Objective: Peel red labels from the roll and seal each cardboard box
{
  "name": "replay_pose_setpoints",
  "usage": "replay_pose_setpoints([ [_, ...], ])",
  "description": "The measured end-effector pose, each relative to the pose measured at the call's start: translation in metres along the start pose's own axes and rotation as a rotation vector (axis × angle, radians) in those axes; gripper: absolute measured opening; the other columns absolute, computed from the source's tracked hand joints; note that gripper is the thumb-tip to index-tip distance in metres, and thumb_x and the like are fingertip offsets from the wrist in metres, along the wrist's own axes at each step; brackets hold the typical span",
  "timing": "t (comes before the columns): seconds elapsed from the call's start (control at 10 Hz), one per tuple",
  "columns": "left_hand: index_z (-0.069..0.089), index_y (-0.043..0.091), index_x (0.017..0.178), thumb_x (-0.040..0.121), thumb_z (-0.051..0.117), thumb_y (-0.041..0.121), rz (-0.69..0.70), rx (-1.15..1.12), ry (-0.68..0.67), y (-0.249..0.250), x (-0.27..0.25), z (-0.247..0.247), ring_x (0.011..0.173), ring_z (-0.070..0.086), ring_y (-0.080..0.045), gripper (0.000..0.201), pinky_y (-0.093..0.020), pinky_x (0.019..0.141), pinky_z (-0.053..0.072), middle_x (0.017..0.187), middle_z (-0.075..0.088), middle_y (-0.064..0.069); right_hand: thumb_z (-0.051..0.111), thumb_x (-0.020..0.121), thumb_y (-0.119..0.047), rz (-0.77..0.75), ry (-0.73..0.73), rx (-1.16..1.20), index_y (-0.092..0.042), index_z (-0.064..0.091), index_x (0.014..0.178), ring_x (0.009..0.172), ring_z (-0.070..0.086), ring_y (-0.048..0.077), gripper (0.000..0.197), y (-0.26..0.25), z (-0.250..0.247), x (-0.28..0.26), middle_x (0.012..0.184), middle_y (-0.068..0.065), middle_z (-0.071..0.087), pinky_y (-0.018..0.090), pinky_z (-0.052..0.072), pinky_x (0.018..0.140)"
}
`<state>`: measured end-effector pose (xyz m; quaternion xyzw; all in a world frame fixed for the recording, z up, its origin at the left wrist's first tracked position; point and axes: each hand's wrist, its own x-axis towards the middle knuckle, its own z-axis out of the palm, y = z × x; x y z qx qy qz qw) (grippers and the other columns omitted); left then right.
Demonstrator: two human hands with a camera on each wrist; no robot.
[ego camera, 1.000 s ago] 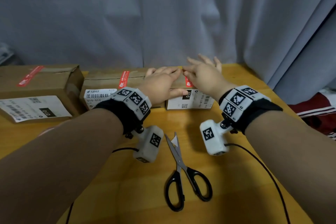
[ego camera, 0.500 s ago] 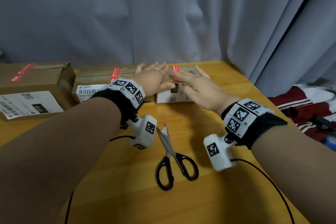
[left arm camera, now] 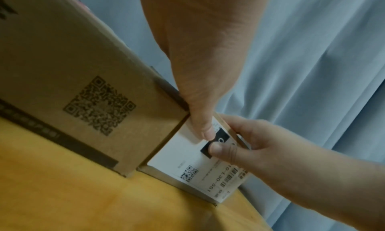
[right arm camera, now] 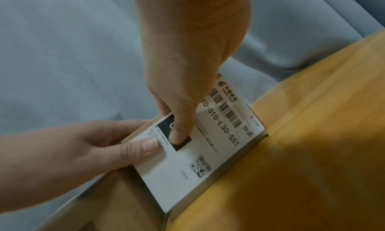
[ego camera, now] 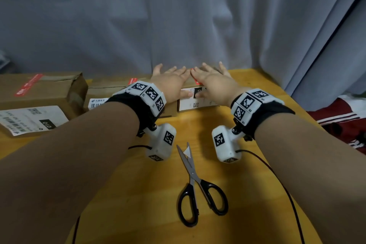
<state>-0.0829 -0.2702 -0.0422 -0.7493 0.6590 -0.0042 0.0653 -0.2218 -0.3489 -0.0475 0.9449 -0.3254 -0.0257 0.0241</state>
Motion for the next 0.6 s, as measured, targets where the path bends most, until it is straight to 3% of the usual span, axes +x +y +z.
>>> replay_pose_setpoints([
  [0.2,0.005,0.025,0.151,0.093,0.036,0.054,-0.021,-0.008,-0.038,-0.002,0.006,-0.003,0.148,0.007,-0.016,0.072,-0.057,0.115,-0.001,0.161,0.004,0.005,0.043,0.096,-0.012,-0.083,0.219,0.056,-0.017,0.037,0.143,0.145,0.022,0.017,0.047,-0.001,0.007,-0.012,0.151,0.001,0.038,0.038,0.001,0.119],
  [0.3,0.003,0.022,0.152,0.095,0.035,0.052,-0.038,-0.003,-0.046,0.002,0.005,-0.003,0.148,0.006,-0.016,0.072,-0.057,0.116,-0.001,0.161,0.002,0.004,0.041,0.094,-0.009,-0.083,0.248,0.086,-0.014,0.038,0.142,0.145,0.023,0.017,0.049,-0.006,0.008,-0.026,0.151,0.002,0.038,0.038,0.002,0.120],
  [0.4,0.001,0.018,0.152,0.095,0.034,0.051,-0.044,-0.001,-0.006,0.005,0.002,-0.006,0.148,0.006,-0.018,0.074,-0.056,0.116,-0.003,0.161,0.002,0.000,0.044,0.091,-0.012,-0.035,0.226,0.131,-0.015,0.027,0.147,0.145,0.021,0.019,0.058,-0.008,0.005,-0.032,0.155,0.004,0.031,0.037,0.006,0.121],
  [0.5,0.003,0.019,0.152,0.093,0.037,0.053,-0.049,-0.080,0.082,0.004,-0.012,-0.011,0.148,0.004,-0.019,0.076,-0.055,0.117,-0.003,0.161,0.005,-0.001,0.048,0.090,-0.016,0.065,0.282,0.300,-0.014,0.028,0.146,0.143,0.024,0.023,0.060,-0.015,-0.004,-0.037,0.154,0.008,0.032,0.036,0.016,0.119],
  [0.6,0.009,0.022,0.151,0.093,0.037,0.055,-0.049,-0.113,0.199,-0.007,-0.038,-0.025,0.148,0.005,-0.021,0.073,-0.053,0.117,0.000,0.160,0.011,-0.001,0.049,0.090,-0.017,0.126,0.372,0.380,-0.011,0.046,0.136,0.133,0.039,0.029,0.046,-0.025,-0.022,-0.045,0.141,0.011,0.048,0.039,0.031,0.112],
])
